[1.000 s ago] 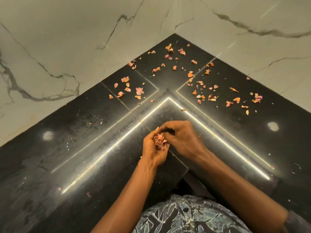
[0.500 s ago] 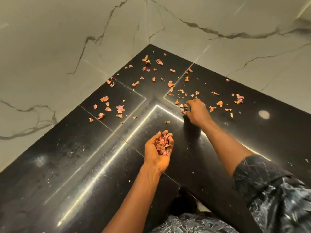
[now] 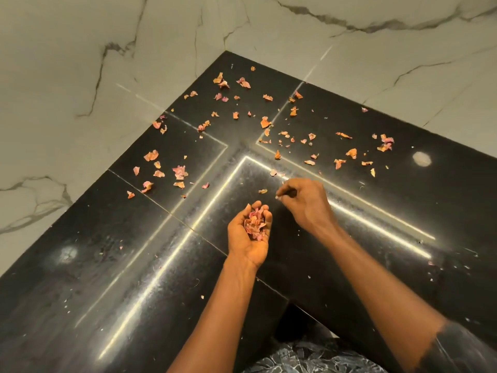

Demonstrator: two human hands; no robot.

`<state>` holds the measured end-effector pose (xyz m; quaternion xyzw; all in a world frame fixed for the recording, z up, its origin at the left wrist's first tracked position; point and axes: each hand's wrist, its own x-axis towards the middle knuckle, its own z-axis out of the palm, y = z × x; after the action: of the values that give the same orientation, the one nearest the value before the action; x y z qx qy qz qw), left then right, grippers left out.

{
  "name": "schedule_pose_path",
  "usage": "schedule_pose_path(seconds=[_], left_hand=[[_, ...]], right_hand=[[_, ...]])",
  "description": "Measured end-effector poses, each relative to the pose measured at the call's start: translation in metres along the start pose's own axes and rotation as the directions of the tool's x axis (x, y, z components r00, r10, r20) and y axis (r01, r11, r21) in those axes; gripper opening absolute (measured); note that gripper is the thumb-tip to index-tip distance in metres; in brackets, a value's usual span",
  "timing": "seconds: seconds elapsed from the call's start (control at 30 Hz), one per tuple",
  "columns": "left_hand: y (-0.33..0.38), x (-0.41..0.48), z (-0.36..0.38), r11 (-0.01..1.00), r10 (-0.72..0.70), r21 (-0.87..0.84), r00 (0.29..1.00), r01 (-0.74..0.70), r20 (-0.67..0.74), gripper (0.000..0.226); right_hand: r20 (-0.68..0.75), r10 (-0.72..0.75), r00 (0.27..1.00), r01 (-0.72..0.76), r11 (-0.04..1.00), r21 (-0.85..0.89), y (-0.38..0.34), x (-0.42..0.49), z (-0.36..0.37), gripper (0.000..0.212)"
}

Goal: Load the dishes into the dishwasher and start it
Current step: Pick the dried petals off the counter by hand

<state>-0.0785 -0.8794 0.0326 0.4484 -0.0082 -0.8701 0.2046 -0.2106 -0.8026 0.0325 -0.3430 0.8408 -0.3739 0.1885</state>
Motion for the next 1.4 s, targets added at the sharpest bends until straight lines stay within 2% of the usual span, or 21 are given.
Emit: schedule_pose_path(seconds=[0.1, 0.17, 0.27, 0.37, 0.43, 0.5, 0.53, 0.6, 0.67, 0.73, 0.8, 0.9, 1.03, 1.13, 1.2, 1.27, 1.33, 1.4], left_hand=[[-0.001, 0.009, 0.005, 1.000, -0.015, 0.003, 1.000, 0.014, 0.027, 0.026], [-0.004, 0.014, 0.004, 0.999, -0.043, -0.008, 0.998, 0.044, 0.047, 0.026], [-0.007, 0.017, 0.000, 0.997, -0.073, -0.010, 0.995, 0.074, 0.065, 0.021], [-0.009, 0.012, -0.003, 0.998, -0.034, -0.049, 0.997, 0.037, 0.071, 0.020], [-0.009, 0.006, -0.003, 0.998, -0.018, -0.064, 0.999, 0.021, 0.048, 0.022], [-0.006, 0.001, -0.004, 0.998, -0.004, -0.064, 1.000, 0.006, 0.024, 0.023], [-0.005, -0.001, -0.005, 0.998, 0.001, -0.066, 1.000, 0.000, 0.016, 0.023], [-0.003, -0.003, -0.008, 0.997, 0.009, -0.070, 1.000, -0.009, 0.006, 0.023], [0.000, -0.005, -0.010, 0.997, 0.018, -0.075, 1.000, -0.018, 0.002, 0.024], [0.003, -0.006, -0.013, 0.996, 0.026, -0.081, 1.000, -0.026, 0.000, 0.024], [0.006, -0.006, -0.017, 0.995, 0.037, -0.087, 0.999, -0.037, -0.004, 0.024], [0.010, -0.004, -0.023, 0.993, 0.041, -0.115, 0.999, -0.041, -0.002, 0.023], [0.011, -0.001, -0.027, 0.991, 0.055, -0.126, 0.998, -0.053, 0.011, 0.024], [0.013, 0.000, -0.029, 0.984, 0.085, -0.164, 0.994, -0.072, 0.075, 0.026], [0.015, 0.000, -0.029, 0.979, 0.096, -0.190, 0.987, -0.070, 0.127, 0.029], [0.015, 0.002, -0.028, 0.977, 0.096, -0.204, 0.982, -0.061, 0.165, 0.032], [0.013, 0.004, -0.027, 0.980, 0.087, -0.194, 0.980, -0.051, 0.181, 0.034], [0.010, 0.006, -0.027, 0.987, 0.072, -0.154, 0.974, -0.040, 0.213, 0.038]], right_hand=[[0.049, -0.075, 0.996, 0.071, 0.994, 0.079, -0.033, -0.035, -0.002, 0.019], [0.112, -0.136, 0.984, 0.131, 0.990, 0.049, -0.045, -0.048, 0.001, 0.021], [0.190, -0.150, 0.970, 0.148, 0.989, 0.028, -0.048, -0.048, -0.001, 0.018], [0.171, -0.123, 0.977, 0.102, 0.986, 0.129, -0.047, -0.031, -0.015, 0.018], [0.101, -0.056, 0.993, 0.041, 0.988, 0.146, -0.038, -0.009, -0.022, 0.014], [0.005, 0.049, 0.999, -0.049, 0.998, 0.029, -0.020, 0.019, -0.020, 0.014], [-0.012, 0.098, 0.995, -0.099, 0.993, -0.063, -0.011, 0.032, -0.017, 0.021], [0.042, 0.150, 0.988, -0.133, 0.953, -0.272, 0.002, 0.049, -0.007, 0.042], [0.112, 0.118, 0.987, -0.064, 0.916, -0.397, 0.003, 0.055, 0.006, 0.053], [0.128, 0.038, 0.991, 0.023, 0.897, -0.441, -0.001, 0.053, 0.020, 0.053], [0.132, -0.036, 0.991, 0.093, 0.886, -0.454, -0.001, 0.047, 0.032, 0.044], [0.156, -0.164, 0.974, 0.217, 0.873, -0.438, 0.002, 0.033, 0.049, 0.017], [0.215, -0.287, 0.934, 0.357, 0.793, -0.493, -0.001, 0.011, 0.054, 0.011], [0.193, -0.229, 0.954, 0.289, 0.874, -0.390, 0.004, 0.002, 0.044, 0.015], [0.072, -0.105, 0.992, 0.119, 0.964, -0.236, 0.002, -0.002, 0.033, 0.016], [-0.021, 0.023, 1.000, -0.024, 0.999, -0.047, -0.012, -0.009, 0.021, 0.015], [-0.025, 0.008, 1.000, -0.006, 0.997, 0.074, -0.036, -0.023, 0.013, 0.016], [0.014, -0.098, 0.995, 0.096, 0.989, 0.116, -0.055, -0.040, 0.011, 0.022]])
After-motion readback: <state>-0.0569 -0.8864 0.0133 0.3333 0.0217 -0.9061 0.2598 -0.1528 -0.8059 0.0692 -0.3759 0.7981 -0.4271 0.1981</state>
